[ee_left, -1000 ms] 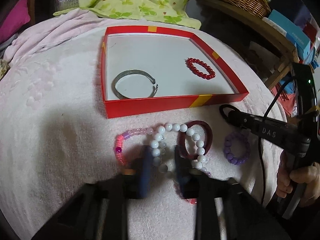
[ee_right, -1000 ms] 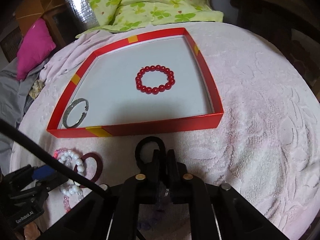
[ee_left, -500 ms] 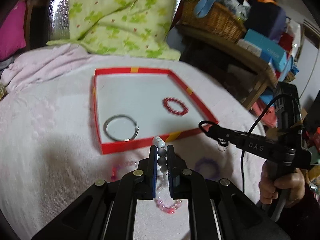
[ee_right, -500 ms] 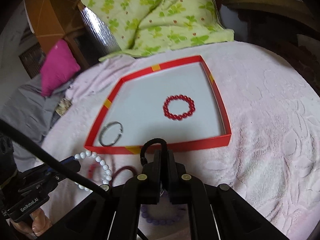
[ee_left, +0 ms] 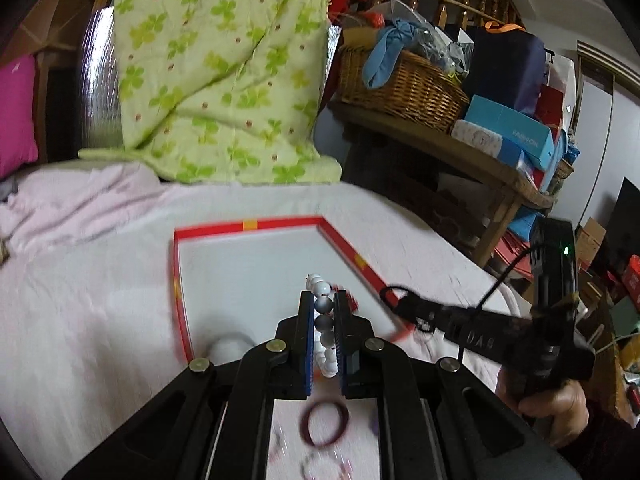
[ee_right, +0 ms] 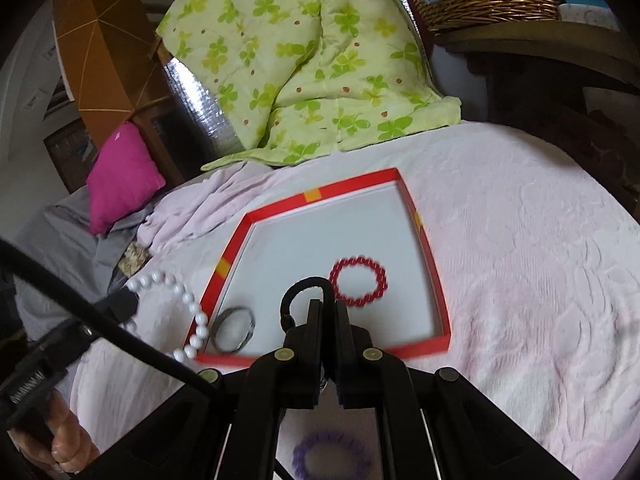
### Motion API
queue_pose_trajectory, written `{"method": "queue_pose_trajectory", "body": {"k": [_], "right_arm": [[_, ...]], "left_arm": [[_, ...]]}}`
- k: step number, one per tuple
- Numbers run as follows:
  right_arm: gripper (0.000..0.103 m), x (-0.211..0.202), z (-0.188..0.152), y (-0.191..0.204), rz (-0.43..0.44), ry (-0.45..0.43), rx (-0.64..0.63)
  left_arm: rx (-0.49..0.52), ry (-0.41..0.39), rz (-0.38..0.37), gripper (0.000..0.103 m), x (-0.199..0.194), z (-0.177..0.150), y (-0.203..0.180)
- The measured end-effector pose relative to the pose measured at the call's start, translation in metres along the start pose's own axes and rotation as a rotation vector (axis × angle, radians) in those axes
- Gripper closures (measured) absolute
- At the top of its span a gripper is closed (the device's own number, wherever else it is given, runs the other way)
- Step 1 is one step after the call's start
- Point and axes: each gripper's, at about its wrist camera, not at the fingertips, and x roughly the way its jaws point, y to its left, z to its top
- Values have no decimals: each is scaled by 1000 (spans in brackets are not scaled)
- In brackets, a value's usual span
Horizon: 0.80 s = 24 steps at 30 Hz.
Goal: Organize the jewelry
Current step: 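Carry the white pearl bracelet into the red box and open the left gripper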
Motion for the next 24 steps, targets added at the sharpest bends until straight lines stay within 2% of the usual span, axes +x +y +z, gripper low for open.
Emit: {"method": "queue_pose_trajectory", "body": {"k": [5,9,15,24], "right_arm": [[97,29,17,-2,16,29,30],[97,55,22,0,74,90,60],[97,89,24,17,118,145,73],[97,126,17,34,65,219,43]], "left_arm": [[-35,-41,8,93,25,27,18],[-58,-25,37,93,49,34,36],[-135,40,64,93,81,30,72],[-149,158,111,93,115,11,87]]}}
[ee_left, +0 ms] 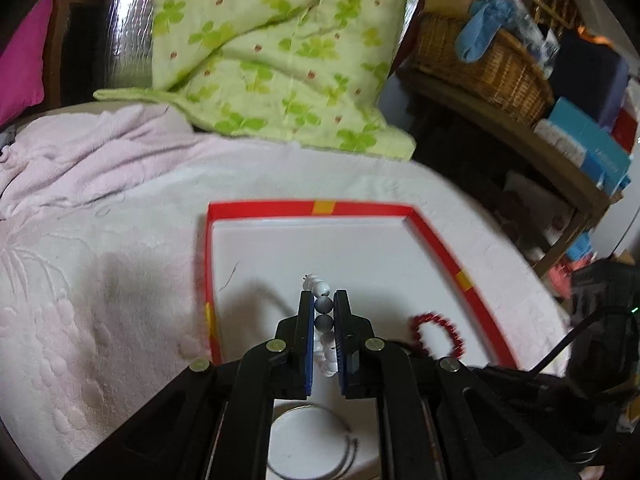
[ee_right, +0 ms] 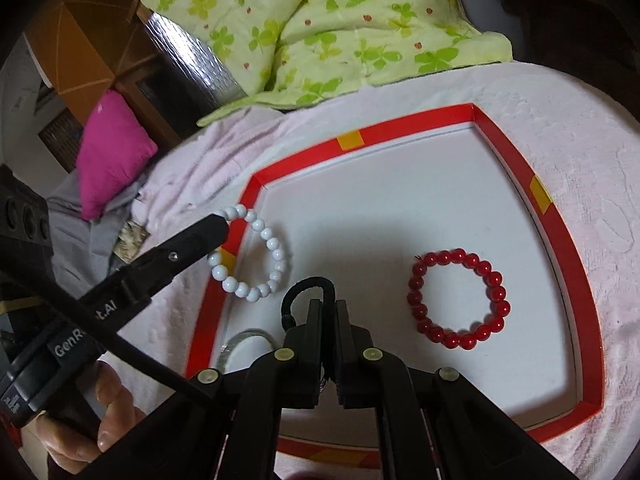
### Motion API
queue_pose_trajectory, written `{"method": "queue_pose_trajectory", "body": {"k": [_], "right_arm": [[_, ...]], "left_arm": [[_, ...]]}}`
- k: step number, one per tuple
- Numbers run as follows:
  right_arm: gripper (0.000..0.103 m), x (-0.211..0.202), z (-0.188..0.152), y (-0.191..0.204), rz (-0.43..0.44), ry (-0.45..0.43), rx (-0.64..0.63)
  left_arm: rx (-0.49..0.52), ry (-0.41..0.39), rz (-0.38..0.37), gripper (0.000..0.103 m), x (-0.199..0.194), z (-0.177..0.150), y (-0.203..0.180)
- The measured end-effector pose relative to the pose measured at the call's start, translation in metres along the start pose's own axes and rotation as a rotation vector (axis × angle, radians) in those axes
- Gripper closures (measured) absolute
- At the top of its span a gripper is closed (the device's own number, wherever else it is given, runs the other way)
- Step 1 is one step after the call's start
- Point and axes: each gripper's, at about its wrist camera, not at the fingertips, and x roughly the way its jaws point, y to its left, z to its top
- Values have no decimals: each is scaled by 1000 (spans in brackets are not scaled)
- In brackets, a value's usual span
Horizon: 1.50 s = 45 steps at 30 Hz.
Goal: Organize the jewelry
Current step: 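Carry the white pearl bracelet into the red box and open the left gripper, then lower the black hair tie into the red box and open the right gripper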
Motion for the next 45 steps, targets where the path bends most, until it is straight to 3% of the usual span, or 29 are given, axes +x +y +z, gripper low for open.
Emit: {"method": "queue_pose_trajectory", "body": {"k": [5,13,16,21,33,37,45], "right_arm": [[94,4,1,-7,-39,7,16],[94,-2,0,-8,8,17,30],[93,-11,0,-10,36,6,46],[93,-27,1,-12,55,-31,62],[93,-59,-14,-9,51,-40,33],[93,-71,-27,-6,43,-36,1],[89,-93,-51,-10,41,-12,-14]], "left_arm": [[-13,35,26,93,7,-4,5],[28,40,57,91,-5,-9,-5],[26,23,72,84,-16,-10,-4],[11,-44,78,64,-40,-9,-3],[27,-85,133,63,-82,-31,-9],[48,-93,144,58,-94,-43,-17],[40,-55,159,57,-114,-83,-22]]}}
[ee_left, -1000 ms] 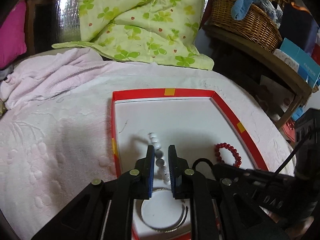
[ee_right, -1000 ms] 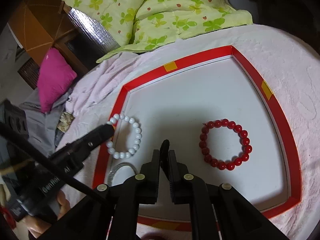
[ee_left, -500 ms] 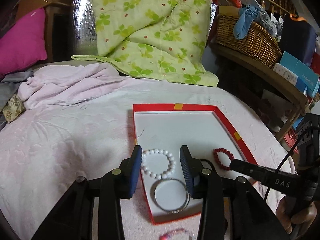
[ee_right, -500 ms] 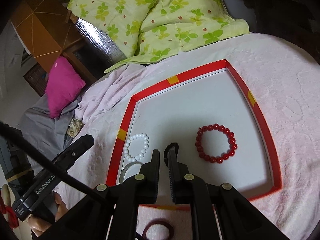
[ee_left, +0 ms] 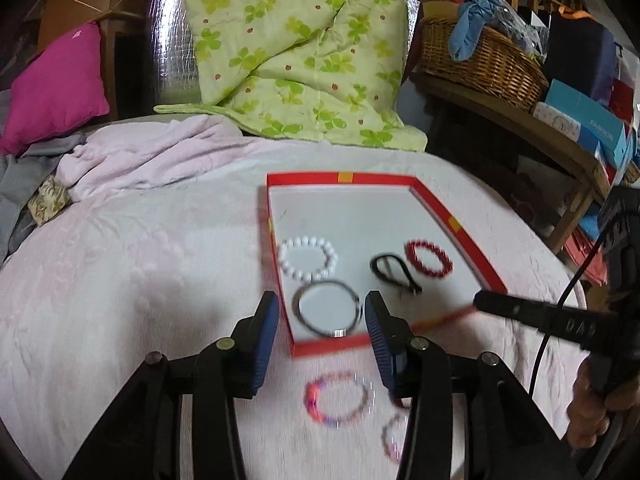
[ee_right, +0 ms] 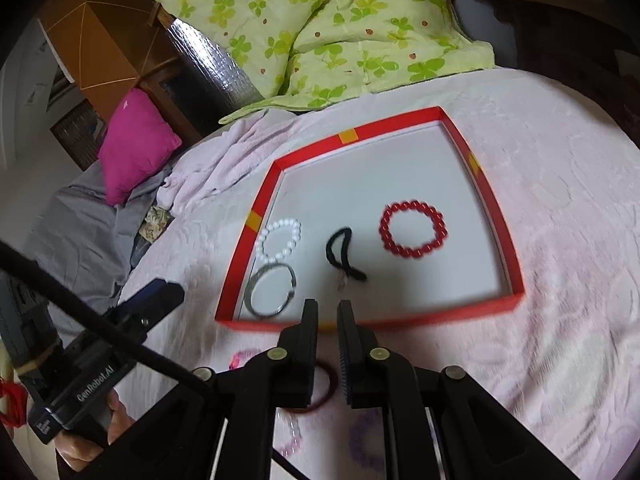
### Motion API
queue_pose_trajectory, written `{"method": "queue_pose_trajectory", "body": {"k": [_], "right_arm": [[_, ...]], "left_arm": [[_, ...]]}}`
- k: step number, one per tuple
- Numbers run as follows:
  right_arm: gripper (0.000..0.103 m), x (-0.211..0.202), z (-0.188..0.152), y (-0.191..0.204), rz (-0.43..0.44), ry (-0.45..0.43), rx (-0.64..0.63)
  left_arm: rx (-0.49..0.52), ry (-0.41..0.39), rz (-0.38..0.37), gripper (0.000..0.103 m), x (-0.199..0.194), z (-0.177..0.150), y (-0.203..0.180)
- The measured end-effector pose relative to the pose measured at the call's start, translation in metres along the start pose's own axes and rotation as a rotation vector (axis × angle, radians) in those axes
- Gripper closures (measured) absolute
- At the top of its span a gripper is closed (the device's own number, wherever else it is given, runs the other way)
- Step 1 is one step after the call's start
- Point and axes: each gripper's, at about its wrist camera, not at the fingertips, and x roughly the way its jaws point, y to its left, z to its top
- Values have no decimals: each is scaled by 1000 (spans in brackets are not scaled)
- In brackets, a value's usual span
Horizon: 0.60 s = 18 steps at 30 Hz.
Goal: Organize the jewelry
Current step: 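Lower the black hair tie into the red box and open the right gripper, then withdraw both grippers and move the right gripper toward the dark ring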
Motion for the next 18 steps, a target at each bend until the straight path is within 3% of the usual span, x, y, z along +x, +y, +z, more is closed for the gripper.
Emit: {"method": "queue_pose_trajectory", "body": {"k": [11,18], "right_arm": [[87,-47,-48,-20,-11,-9,60],[87,-47,-54,-33,-28,6,102]], "left_arm": [[-35,38,26,57,-30,-48,0],[-19,57,47,56,-31,-58,-5]]}}
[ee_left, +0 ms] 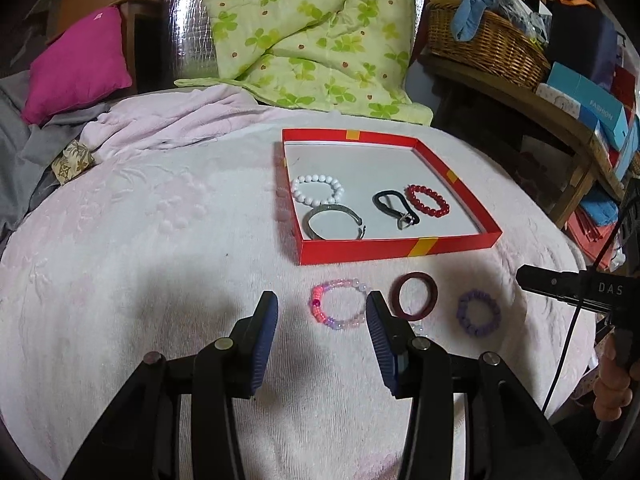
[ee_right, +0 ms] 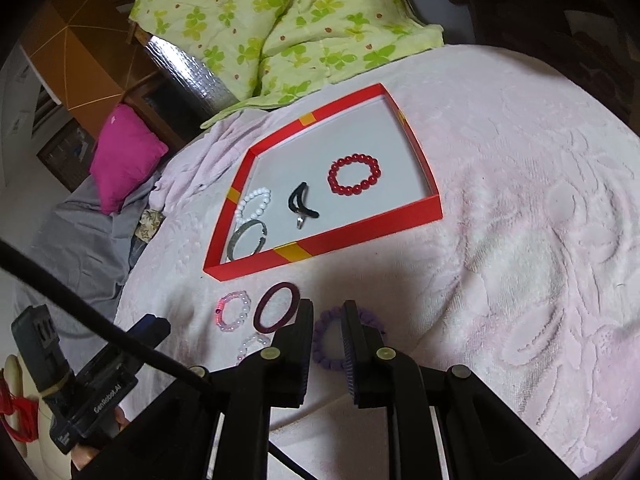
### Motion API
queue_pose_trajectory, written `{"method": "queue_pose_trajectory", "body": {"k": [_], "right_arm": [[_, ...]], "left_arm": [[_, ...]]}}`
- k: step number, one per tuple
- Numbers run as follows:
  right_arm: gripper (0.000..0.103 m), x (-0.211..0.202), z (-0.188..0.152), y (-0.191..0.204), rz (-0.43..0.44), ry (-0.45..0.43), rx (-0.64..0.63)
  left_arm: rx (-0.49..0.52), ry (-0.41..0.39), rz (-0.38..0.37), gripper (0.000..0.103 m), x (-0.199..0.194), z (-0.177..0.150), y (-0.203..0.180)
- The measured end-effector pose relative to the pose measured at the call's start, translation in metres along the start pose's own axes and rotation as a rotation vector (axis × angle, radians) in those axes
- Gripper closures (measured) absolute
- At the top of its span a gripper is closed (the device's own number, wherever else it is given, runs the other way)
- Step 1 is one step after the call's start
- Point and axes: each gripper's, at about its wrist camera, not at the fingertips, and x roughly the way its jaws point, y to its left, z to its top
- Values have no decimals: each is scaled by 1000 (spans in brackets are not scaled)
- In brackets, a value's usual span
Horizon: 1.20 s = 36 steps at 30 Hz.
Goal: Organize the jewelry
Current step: 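Withdraw both grippers and move the right gripper toward the dark ring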
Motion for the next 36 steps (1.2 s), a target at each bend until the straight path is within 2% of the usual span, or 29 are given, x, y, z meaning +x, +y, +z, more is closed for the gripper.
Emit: {"method": "queue_pose_trajectory", "body": {"k": [16,18,20,36], "right_arm": [[86,38,-2,37,29,93,-56],[74,42,-3,41,31,100,-60],[69,44,-4,45,29,99,-71],[69,52,-2,48,-20,67,-89]], "left_arm": [[28,18,46,56,8,8,-1],[29,22,53,55,9,8,-1],[30,24,57,55,9,8,0],[44,26,85,51,9,7,-2]]}}
